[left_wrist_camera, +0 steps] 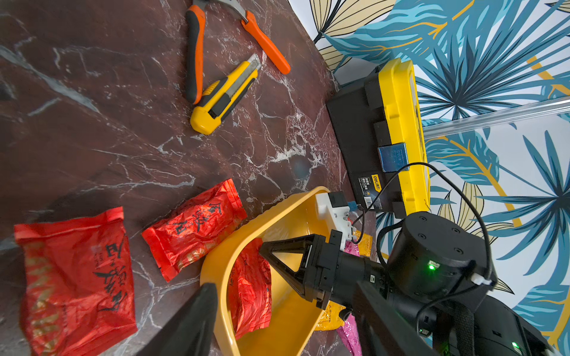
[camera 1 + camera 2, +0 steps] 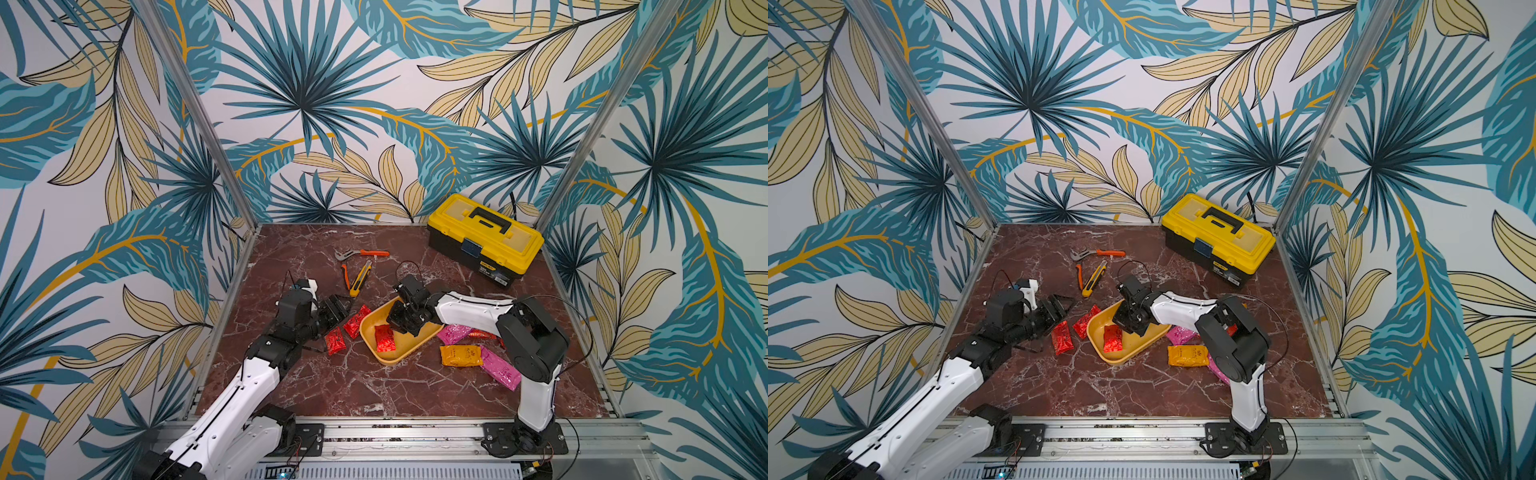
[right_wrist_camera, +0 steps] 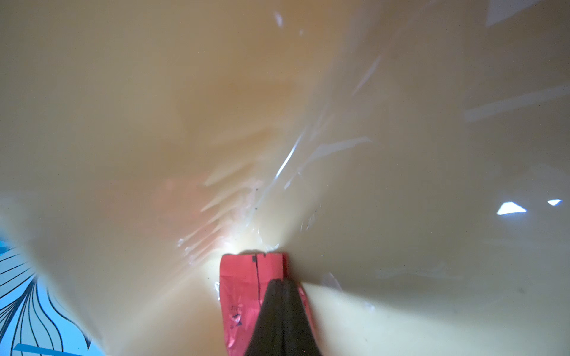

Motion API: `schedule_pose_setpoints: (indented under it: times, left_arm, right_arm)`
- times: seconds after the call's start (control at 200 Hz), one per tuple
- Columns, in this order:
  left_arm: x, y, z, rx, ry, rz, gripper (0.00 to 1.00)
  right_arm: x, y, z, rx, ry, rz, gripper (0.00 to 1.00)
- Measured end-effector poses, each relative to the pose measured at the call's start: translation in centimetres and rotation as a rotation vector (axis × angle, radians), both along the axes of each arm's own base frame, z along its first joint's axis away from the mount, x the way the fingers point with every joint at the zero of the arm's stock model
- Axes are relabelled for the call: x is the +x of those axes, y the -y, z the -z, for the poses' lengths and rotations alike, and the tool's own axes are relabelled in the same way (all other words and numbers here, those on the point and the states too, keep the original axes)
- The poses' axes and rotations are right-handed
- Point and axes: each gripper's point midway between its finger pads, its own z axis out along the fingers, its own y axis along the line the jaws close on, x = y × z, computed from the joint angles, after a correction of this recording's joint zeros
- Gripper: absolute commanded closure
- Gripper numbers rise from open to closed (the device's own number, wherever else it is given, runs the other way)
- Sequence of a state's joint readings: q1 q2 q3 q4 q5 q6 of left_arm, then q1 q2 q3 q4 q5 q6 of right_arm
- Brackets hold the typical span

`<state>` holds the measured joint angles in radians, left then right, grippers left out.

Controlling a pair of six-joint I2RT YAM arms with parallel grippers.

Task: Take the tea bags out of the storage box
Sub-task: Pick up the tea bag from the storage box, then place the tea bag at the center of the board.

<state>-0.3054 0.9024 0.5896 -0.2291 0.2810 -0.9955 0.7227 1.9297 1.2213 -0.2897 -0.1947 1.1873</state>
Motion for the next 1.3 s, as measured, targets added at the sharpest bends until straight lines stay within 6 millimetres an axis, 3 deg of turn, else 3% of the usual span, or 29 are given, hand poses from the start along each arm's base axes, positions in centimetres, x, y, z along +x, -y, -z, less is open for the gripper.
schedule_pose_setpoints:
  times: [0.15,0.356,0.471,0.586,0.691,0.756,0.851,0.991,1.167,1.302]
  left_arm:
    - [-0.1,0.0,-0.1,0.005,-0.008,0.000,0.25]
    - [0.3,0.2,-2.2,0.007,0.020,0.015,0.25]
    - [0.3,0.4,-2.3,0.008,0.016,0.031,0.25]
    - [0.0,0.4,-1.8,0.023,-0.010,0.038,0.25]
    - [-0.1,-0.2,-2.2,0.035,-0.012,0.019,0.25]
    - [-0.1,-1.2,-3.1,0.033,0.005,-0.012,0.23]
    - [0.1,-4.2,-5.6,0.023,0.062,-0.112,0.20]
    - [0.3,-8.7,-8.9,0.025,0.137,-0.257,0.17]
    - [0.6,-12.4,-8.7,0.006,0.114,-0.361,0.18]
    - [0.4,-13.3,-8.4,-0.022,0.101,-0.387,0.17]
  right_arm:
    - [0.2,0.0,-1.9,0.014,0.046,-0.013,1.00]
    - [0.9,0.7,-7.9,0.060,0.179,-0.032,1.00]
    - [1.4,2.2,-10.7,0.062,0.249,-0.028,1.00]
    - [1.9,3.1,-12.2,0.042,0.281,-0.037,1.00]
    - [2.4,2.4,-14.0,0.052,0.307,-0.073,1.00]
    - [2.6,1.3,-15.3,0.070,0.327,-0.102,1.00]
    - [2.5,-1.0,-16.8,0.103,0.352,-0.156,1.00]
    - [1.1,-6.4,-17.3,0.147,0.359,-0.271,1.00]
    - [-2.1,-13.6,-14.4,0.147,0.322,-0.439,1.00]
    - [-3.2,-16.0,-11.2,0.096,0.288,-0.511,1.00]
